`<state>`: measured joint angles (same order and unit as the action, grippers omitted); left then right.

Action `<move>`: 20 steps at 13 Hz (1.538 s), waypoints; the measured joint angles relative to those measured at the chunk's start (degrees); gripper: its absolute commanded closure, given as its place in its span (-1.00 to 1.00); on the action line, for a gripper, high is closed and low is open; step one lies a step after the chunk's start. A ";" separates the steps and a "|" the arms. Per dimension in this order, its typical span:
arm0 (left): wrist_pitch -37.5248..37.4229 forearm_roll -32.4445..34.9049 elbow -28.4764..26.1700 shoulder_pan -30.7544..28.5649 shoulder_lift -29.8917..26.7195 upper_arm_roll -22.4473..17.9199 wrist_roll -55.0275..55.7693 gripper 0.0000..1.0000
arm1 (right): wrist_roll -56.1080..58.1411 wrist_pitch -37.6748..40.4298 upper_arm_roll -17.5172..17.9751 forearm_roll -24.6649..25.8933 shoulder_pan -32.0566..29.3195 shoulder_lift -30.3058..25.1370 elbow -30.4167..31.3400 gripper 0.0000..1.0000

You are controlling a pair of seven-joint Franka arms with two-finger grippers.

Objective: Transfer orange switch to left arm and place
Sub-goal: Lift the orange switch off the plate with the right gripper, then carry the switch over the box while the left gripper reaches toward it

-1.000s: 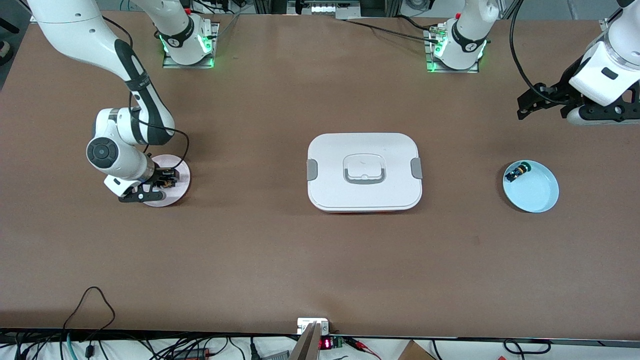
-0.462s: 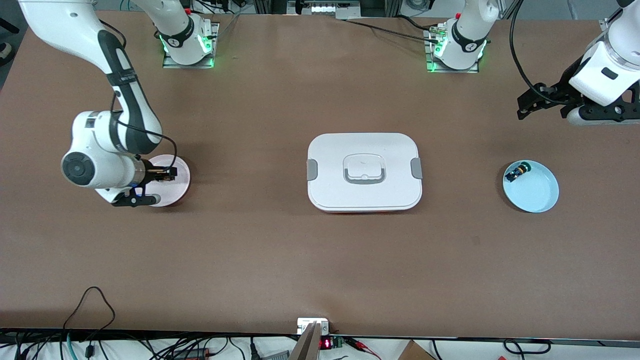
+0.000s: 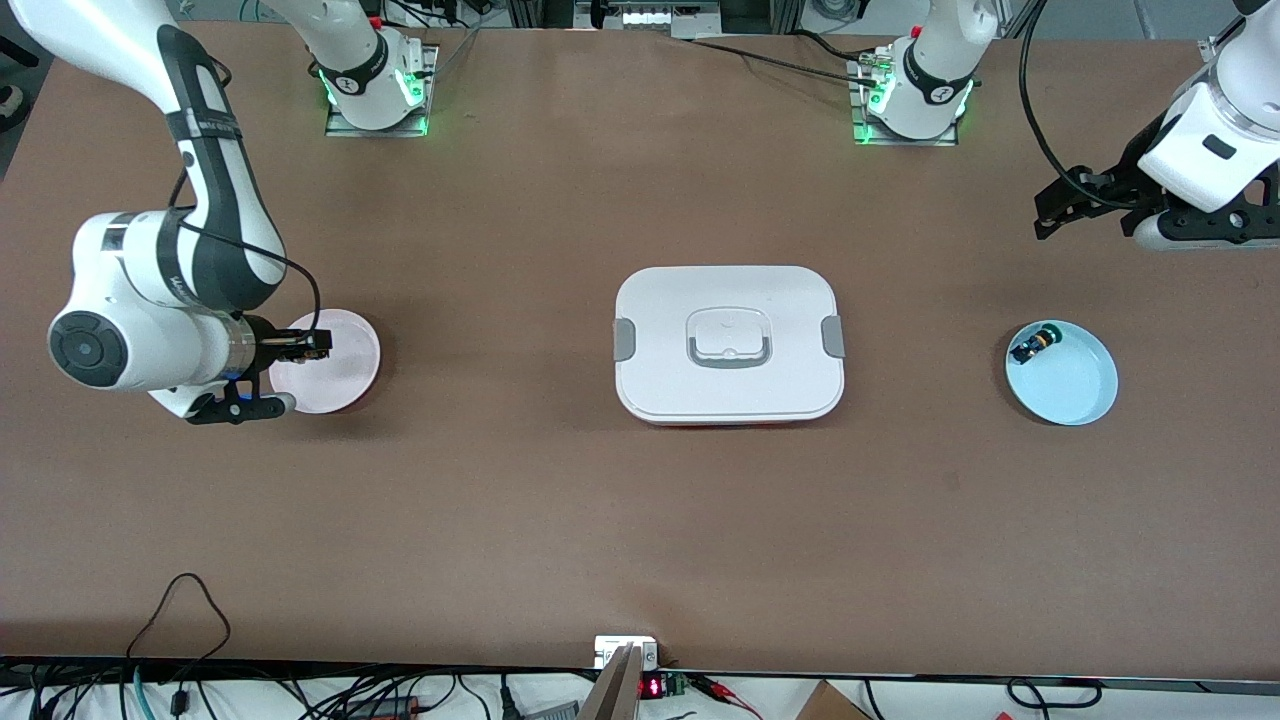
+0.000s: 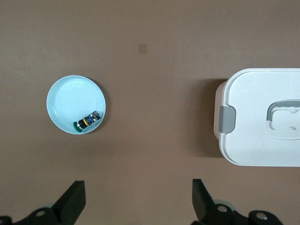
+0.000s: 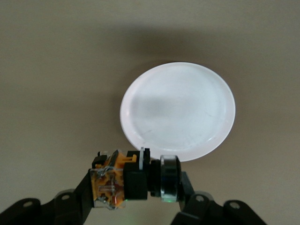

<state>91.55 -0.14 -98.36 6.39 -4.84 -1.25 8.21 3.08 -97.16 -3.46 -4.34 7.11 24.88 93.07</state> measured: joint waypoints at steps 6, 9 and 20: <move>0.00 0.00 0.00 0.00 0.00 0.01 0.00 -1.00 | 4.43 6.72 2.26 -11.68 0.27 -3.07 -7.24 0.74; 0.00 0.00 0.00 0.00 0.01 -0.01 0.00 -1.00 | 4.43 8.54 4.63 -18.65 0.72 -7.78 -7.67 0.74; -0.05 0.00 0.00 0.00 0.01 -0.02 0.00 -1.00 | 4.49 13.68 4.37 -44.34 0.09 -10.32 -7.32 0.88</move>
<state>91.50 -0.14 -98.36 6.39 -4.83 -1.27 8.21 7.57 -83.48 0.91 -48.68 7.19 14.56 85.74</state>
